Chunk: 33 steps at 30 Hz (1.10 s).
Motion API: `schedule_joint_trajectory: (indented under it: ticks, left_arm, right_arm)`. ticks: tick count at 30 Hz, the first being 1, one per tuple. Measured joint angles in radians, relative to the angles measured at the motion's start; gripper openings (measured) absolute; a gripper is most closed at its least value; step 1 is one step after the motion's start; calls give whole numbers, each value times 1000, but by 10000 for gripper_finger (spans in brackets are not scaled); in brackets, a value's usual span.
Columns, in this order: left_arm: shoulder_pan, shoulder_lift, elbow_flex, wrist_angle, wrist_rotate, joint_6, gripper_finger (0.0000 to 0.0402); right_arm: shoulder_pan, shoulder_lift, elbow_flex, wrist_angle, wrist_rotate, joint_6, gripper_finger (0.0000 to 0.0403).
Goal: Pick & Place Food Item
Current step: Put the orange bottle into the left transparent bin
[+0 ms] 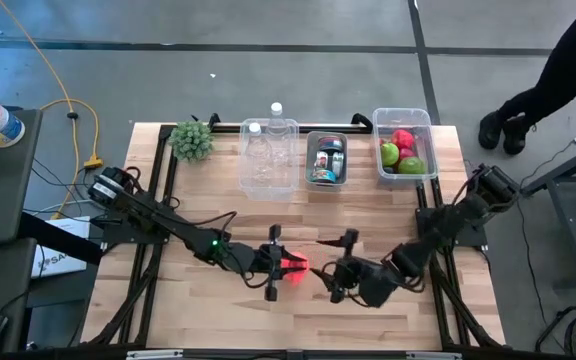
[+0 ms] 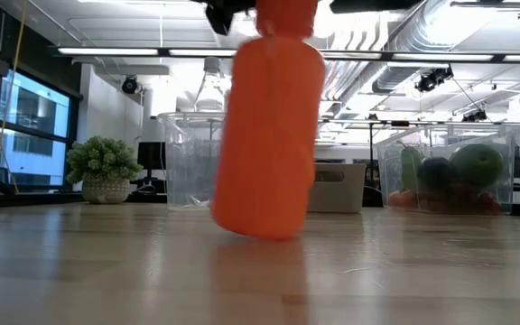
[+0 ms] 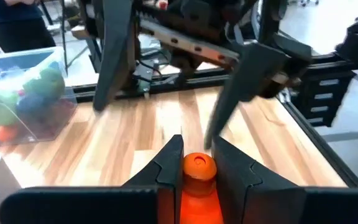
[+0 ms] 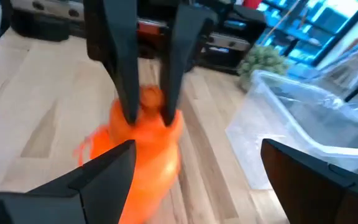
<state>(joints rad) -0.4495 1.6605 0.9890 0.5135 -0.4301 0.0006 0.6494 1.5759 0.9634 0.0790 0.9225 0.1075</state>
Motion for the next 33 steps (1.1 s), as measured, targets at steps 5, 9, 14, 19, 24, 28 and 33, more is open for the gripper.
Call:
schedule_joint_trajectory:
  ticks: [5,9,14,19,24,28,33]
  left_arm:
    - [-8,-98,-1,-95,-10,-43,53]
    - [-7,-200,-1,-144,7,-30,53]
    - [8,-343,0,-165,-75,54,53]
    - [72,-454,0,-171,-177,104,53]
    - [199,-515,0,-163,-172,119,53]
    - [330,-513,0,-165,-174,96,53]
    - [447,-475,0,-163,-74,20,53]
  right_arm:
    - [89,-4,0,-32,121,29,333]
    - [144,-4,0,-64,165,62,333]
    - [170,-4,0,-89,178,119,333]
    - [168,-4,0,-134,170,161,333]
    - [160,-4,0,-180,168,207,331]
    - [153,-4,0,-188,170,214,331]
    - [154,-4,1,-191,167,215,330]
